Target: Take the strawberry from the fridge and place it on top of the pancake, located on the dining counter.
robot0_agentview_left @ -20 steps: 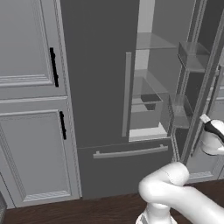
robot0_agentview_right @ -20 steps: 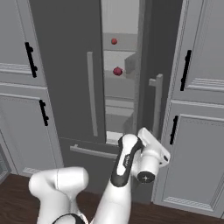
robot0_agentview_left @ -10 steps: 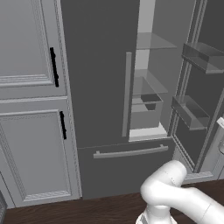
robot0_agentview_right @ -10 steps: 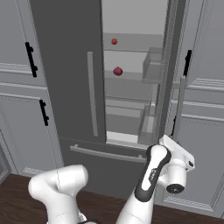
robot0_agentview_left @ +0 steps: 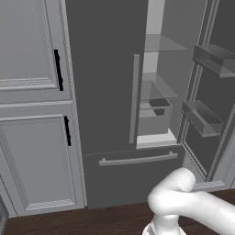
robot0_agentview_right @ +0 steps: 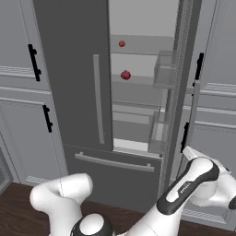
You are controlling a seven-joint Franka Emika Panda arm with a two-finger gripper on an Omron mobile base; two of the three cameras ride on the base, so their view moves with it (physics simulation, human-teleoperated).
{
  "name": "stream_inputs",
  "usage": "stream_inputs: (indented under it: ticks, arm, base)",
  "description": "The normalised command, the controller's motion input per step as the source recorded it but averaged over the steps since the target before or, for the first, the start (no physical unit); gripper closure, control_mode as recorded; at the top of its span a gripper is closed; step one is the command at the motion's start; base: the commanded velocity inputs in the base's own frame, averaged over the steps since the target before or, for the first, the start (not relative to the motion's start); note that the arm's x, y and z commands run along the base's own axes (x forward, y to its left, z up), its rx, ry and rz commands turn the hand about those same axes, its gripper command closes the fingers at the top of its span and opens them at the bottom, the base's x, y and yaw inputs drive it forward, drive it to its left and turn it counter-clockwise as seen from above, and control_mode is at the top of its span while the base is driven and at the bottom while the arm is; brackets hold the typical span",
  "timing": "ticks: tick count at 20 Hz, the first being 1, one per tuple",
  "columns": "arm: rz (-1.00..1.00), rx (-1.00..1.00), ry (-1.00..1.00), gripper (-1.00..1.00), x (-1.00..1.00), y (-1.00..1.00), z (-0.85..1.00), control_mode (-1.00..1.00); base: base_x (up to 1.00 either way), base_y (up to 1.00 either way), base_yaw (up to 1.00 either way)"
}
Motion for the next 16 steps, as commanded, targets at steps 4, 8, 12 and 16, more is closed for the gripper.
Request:
stream_inputs:
  ticks: [4, 8, 12, 16]
  arm:
    - [0.00, 0.03, -0.13, 1.00, -1.00, 0.42, 1.00, -1.00]
    - [0.04, -0.08, -0.05, 1.00, -1.00, 0.99, 1.00, -1.00]
    - [0.06, -0.25, 0.00, 1.00, -0.53, 1.00, 0.59, -1.00]
    - [0.00, -0.26, 0.00, 1.00, -0.18, 1.00, 0.33, -1.00]
  base:
    - [0.00, 0.00, 0.00]
    - [0.00, 0.00, 0.00]
    - [0.00, 0.00, 0.00]
    - [0.00, 0.00, 0.00]
